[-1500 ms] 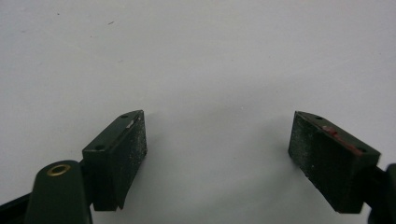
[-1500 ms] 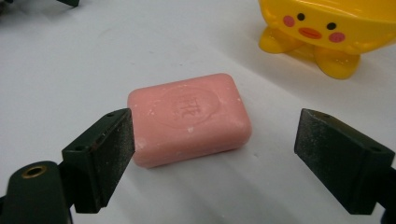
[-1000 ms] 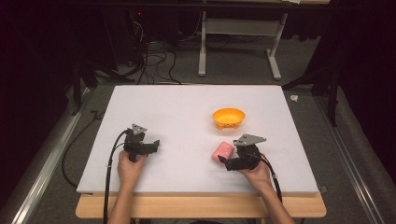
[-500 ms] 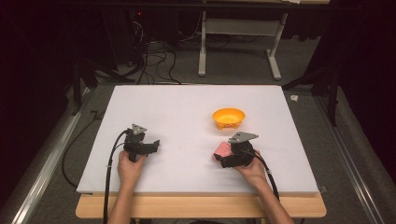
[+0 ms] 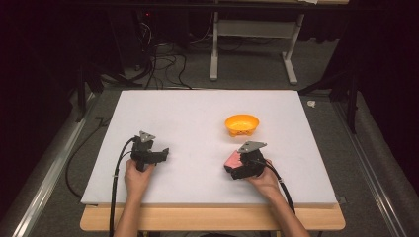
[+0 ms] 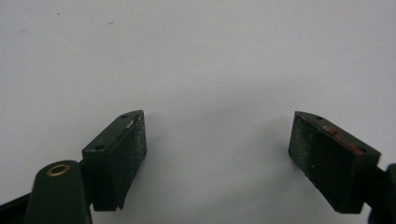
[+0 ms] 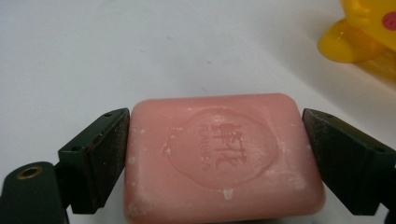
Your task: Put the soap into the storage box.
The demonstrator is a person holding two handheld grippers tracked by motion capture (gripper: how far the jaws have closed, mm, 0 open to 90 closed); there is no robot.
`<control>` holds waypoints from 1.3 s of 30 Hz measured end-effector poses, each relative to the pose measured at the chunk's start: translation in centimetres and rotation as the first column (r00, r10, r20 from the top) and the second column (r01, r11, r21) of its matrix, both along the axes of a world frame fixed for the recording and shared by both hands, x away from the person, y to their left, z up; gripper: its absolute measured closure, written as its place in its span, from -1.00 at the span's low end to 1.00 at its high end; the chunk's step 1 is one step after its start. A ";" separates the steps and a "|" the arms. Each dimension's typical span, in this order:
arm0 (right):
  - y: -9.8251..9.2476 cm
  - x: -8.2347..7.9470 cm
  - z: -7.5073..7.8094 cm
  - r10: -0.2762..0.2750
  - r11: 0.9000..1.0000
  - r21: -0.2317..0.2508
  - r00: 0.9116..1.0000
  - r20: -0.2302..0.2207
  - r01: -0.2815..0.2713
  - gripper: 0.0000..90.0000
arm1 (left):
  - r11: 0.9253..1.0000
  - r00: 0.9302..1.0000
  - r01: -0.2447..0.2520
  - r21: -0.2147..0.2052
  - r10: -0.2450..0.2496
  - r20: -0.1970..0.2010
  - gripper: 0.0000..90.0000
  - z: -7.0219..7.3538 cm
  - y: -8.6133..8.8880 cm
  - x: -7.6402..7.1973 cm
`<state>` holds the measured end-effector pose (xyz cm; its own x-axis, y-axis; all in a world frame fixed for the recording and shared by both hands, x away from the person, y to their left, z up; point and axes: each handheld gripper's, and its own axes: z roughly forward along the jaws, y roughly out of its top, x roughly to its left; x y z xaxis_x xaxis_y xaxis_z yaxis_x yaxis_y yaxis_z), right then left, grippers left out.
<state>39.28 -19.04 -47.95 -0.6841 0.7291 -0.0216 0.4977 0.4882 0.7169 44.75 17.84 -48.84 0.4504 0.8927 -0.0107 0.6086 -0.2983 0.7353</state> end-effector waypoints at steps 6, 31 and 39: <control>0.1 0.2 -0.5 0.007 1.000 -0.014 1.000 -0.026 -0.007 -0.73 | 1.000 1.000 -0.001 0.001 0.001 0.000 -0.57 0.0 0.0 0.0; 0.3 -0.1 -0.3 0.016 1.000 0.001 0.999 -0.038 -0.016 -0.70 | 1.000 1.000 -0.003 -0.001 0.003 -0.001 -0.58 0.0 0.0 0.0; 0.4 -0.6 0.2 0.040 0.999 0.012 0.998 -0.041 -0.039 -0.70 | 1.000 1.000 -0.003 0.002 0.003 0.000 -0.58 0.0 0.0 0.0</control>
<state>38.64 -18.68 -47.76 -0.7126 0.7014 0.0149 0.5071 0.5003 0.7019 44.75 17.84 -48.84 0.4480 0.8940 -0.0090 0.6095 -0.2980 0.7346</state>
